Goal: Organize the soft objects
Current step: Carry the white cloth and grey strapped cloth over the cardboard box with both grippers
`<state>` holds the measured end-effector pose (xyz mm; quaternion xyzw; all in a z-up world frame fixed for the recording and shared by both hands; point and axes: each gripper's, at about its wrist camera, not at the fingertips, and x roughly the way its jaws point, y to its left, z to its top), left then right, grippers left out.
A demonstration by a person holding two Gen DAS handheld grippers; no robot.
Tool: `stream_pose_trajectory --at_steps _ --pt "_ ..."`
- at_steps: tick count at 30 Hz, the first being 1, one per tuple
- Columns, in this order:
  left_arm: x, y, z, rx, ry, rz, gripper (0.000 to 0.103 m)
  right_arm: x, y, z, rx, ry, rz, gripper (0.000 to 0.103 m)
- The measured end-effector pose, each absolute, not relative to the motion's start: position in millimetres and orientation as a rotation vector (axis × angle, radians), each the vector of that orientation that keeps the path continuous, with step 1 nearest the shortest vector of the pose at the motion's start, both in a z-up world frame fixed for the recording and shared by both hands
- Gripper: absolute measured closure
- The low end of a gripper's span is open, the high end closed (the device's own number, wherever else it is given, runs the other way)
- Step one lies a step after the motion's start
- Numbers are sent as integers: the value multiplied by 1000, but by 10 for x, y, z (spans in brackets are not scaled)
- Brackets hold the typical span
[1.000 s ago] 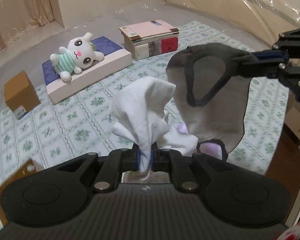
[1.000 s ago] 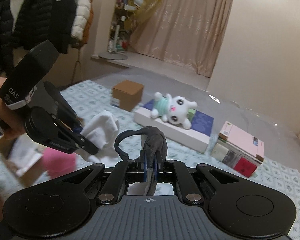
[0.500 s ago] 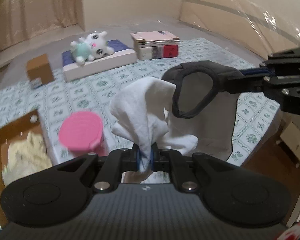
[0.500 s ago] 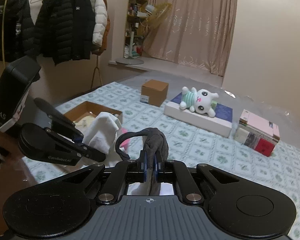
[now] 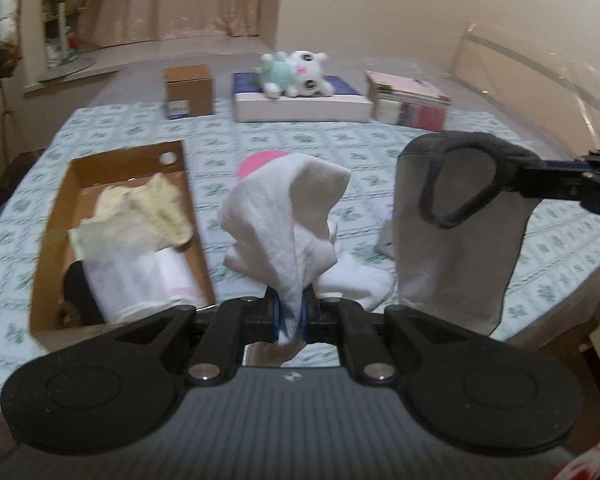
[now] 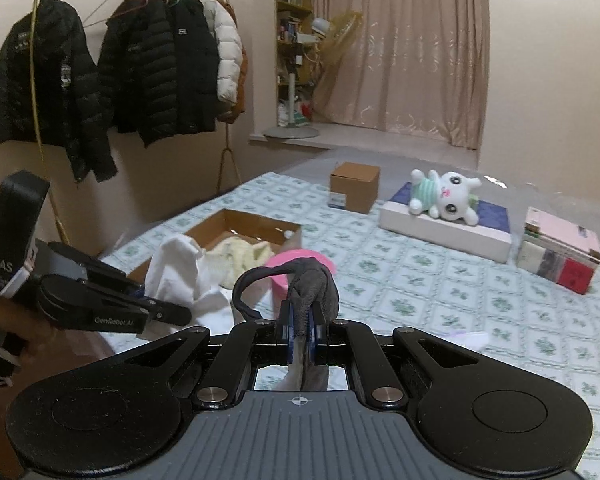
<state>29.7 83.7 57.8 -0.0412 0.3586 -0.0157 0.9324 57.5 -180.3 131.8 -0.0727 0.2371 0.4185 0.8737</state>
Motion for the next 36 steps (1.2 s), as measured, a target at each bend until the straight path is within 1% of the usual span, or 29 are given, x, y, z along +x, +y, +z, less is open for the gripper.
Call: stream_pose_trajectory --at_steps 8,25,36 --pt "121 1096 533 -101 735 26 95 542 -1490 1319 -159 499 937 96" --pt "21 1414 465 -129 729 85 95 588 -927 1343 -191 504 1022 96" --pt "115 1904 525 -97 728 145 95 798 -394 1415 -206 503 1088 96"
